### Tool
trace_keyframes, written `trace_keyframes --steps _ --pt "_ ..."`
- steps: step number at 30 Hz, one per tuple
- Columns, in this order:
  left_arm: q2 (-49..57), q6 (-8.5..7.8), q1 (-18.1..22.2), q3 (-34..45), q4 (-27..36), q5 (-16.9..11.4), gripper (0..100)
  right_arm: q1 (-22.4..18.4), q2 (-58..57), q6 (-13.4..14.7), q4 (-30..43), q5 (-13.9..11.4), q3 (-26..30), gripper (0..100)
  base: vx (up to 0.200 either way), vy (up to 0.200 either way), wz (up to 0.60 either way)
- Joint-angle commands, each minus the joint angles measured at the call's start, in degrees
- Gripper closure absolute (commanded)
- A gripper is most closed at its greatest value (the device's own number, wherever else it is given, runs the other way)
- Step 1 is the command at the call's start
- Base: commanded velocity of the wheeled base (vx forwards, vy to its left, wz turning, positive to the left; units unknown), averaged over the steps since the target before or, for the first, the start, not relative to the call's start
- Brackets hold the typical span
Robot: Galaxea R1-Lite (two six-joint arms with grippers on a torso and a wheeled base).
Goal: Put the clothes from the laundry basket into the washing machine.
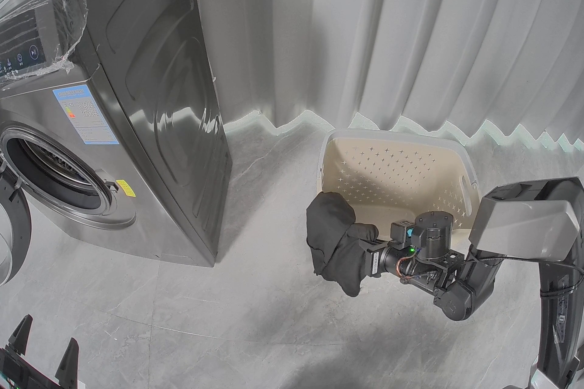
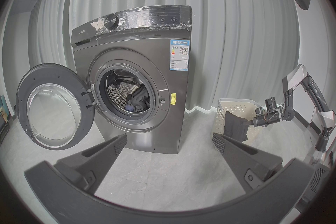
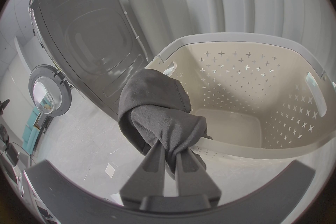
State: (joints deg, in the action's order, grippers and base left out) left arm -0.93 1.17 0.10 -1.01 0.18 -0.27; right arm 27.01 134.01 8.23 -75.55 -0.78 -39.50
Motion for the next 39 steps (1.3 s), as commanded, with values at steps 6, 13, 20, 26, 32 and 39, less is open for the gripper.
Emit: trace_keyframes --steps 6,13,20,26,32,39 --pt "0.9 0.15 0.0 0.9 0.0 0.0 0 0.4 -6.7 -0.1 -3.9 0.0 9.0 100 0.0 0.0 0.0" --pt "0.9 0.15 0.0 0.9 0.0 0.0 0 0.6 -12.9 -0.1 -8.0 -0.2 15.0 100 0.0 0.0 0.0" --pt "0.9 0.06 0.0 0.9 0.1 0.0 0 2.5 -21.9 -0.1 -12.4 0.0 20.0 100 0.0 0.0 0.0" --pt "0.9 0.15 0.0 0.9 0.0 0.0 0 3.7 -34.8 -3.1 -6.8 0.1 19.6 100 0.0 0.0 0.0" --pt "0.9 0.32 0.0 0.9 0.0 0.0 0 4.9 -51.4 -5.2 8.8 2.6 16.5 100 0.0 0.0 0.0" --pt "0.9 0.24 0.0 0.9 0.1 0.0 0 5.2 -64.1 -5.2 26.0 6.9 15.0 100 -0.114 0.0 0.0"
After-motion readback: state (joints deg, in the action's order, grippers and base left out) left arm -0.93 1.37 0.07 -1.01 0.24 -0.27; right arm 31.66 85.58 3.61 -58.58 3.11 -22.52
